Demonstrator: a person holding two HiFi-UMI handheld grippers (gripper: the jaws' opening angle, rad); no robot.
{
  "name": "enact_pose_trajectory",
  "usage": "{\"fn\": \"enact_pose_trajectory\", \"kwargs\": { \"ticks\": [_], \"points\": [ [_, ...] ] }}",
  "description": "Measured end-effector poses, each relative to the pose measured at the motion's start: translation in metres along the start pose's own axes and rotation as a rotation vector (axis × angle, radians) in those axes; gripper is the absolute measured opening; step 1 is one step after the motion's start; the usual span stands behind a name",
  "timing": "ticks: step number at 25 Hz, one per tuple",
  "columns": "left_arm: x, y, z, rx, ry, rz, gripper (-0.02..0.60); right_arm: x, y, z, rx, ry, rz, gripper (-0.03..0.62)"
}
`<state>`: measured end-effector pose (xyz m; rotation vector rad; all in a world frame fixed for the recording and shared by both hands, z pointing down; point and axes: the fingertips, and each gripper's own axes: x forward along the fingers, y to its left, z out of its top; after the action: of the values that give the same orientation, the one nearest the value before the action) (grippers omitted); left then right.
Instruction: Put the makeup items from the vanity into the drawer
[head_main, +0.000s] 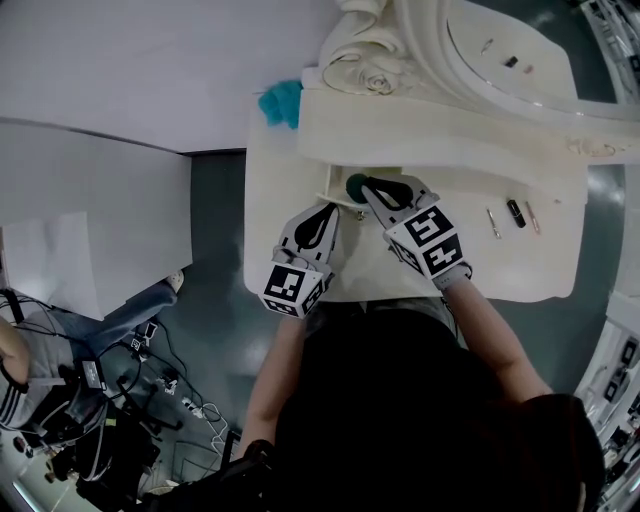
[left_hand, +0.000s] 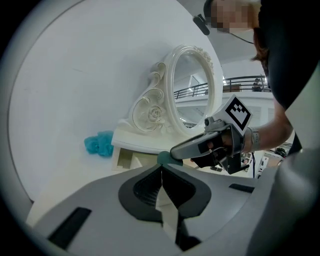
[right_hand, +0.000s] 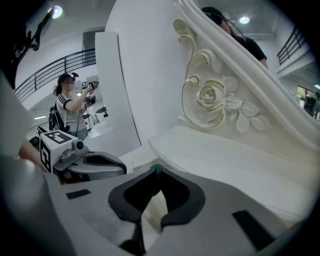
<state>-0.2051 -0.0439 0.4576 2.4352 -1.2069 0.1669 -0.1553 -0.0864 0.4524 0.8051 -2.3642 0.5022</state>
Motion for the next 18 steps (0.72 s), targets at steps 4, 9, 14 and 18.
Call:
{"fn": "enact_pose_trajectory", "kwargs": {
  "ticks": [4, 9, 14, 18],
  "points": [
    [-0.001, 0.000, 0.000, 0.000, -0.001, -0.015, 0.012, 0.003, 0.008, 0.000, -0.068, 0.037, -0.015, 0.040],
    [-0.003, 0.004, 0.001, -0.004, -0.003, -0.021, 0.012, 0.011, 0.014, 0.004, -0.134, 0.061, -0.028, 0.043],
    [-0.006, 0.011, 0.000, -0.009, -0.006, -0.020, 0.012, 0.021, 0.018, 0.005, -0.158, 0.080, -0.029, 0.046],
    [-0.010, 0.016, 0.000, -0.017, -0.007, -0.016, 0.012, 0.027, 0.021, 0.009, -0.199, 0.083, -0.045, 0.046]
  ]
}}
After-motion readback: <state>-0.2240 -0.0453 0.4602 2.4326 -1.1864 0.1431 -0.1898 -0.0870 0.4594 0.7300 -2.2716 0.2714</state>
